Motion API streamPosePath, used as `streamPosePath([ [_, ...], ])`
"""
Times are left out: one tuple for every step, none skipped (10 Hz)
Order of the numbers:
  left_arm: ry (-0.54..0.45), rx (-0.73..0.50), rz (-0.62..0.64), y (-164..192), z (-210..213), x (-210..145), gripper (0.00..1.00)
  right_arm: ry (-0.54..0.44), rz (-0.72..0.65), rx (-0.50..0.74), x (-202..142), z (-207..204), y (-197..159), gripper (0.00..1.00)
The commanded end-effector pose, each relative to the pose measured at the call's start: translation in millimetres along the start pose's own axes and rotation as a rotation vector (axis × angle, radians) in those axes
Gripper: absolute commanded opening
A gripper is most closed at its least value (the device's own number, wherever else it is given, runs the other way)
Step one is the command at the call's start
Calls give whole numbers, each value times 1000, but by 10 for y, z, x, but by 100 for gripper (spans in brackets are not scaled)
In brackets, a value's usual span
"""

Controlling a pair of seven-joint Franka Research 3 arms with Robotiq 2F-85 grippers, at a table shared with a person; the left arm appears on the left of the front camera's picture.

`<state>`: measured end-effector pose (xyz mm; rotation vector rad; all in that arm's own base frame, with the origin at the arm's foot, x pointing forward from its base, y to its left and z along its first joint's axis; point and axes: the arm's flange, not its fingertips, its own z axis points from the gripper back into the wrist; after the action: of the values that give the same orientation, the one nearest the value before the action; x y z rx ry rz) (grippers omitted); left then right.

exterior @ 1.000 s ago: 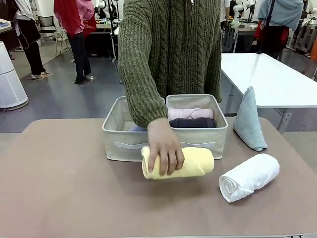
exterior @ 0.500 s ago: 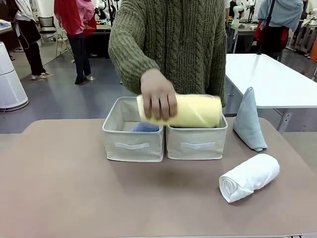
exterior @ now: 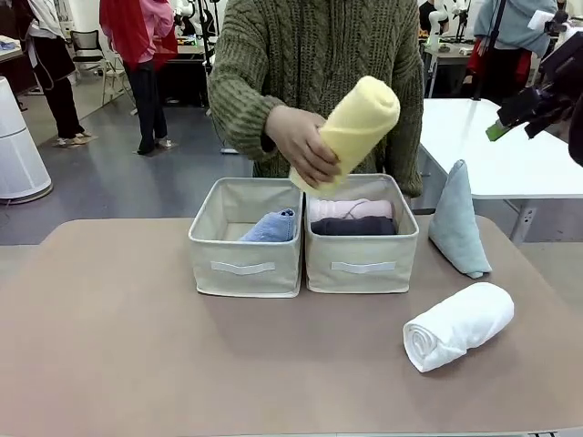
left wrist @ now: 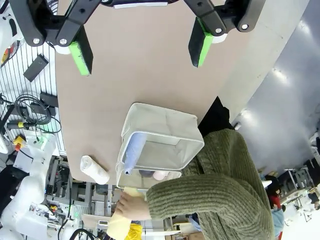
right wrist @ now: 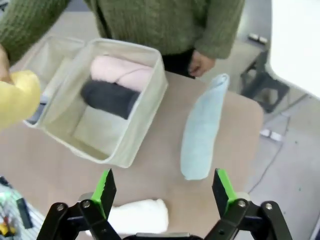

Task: Sort the towels based on their folding style.
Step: Pick up another triangle-folded towel from the table and place it in the left Fabric basket.

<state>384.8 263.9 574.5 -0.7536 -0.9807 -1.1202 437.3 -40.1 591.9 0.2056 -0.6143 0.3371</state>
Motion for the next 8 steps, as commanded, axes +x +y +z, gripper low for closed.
streamPosePath([
  [6, -7, -11, -24, 17, -8, 100, -22, -65, 28, -74, 209, -160, 100],
  [6, -7, -11, -24, 17, -8, 100, 0, 0, 0, 0, 0, 0, 100],
  [6, -7, -11, -24, 17, -8, 100, 0, 0, 0, 0, 0, 0, 100],
  [6, -7, -11, -24, 17, -8, 100, 0, 0, 0, 0, 0, 0, 100],
  [6, -7, -11, -24, 17, -8, 100, 0, 0, 0, 0, 0, 0, 100],
  [6, -7, -11, -24, 17, -8, 100, 0, 0, 0, 0, 0, 0, 100],
  [6, -7, -11, -24, 17, -8, 100, 0, 0, 0, 0, 0, 0, 100],
  [6, -7, -11, -24, 17, -8, 100, -2, 18, 26, 8, -14, 12, 100],
])
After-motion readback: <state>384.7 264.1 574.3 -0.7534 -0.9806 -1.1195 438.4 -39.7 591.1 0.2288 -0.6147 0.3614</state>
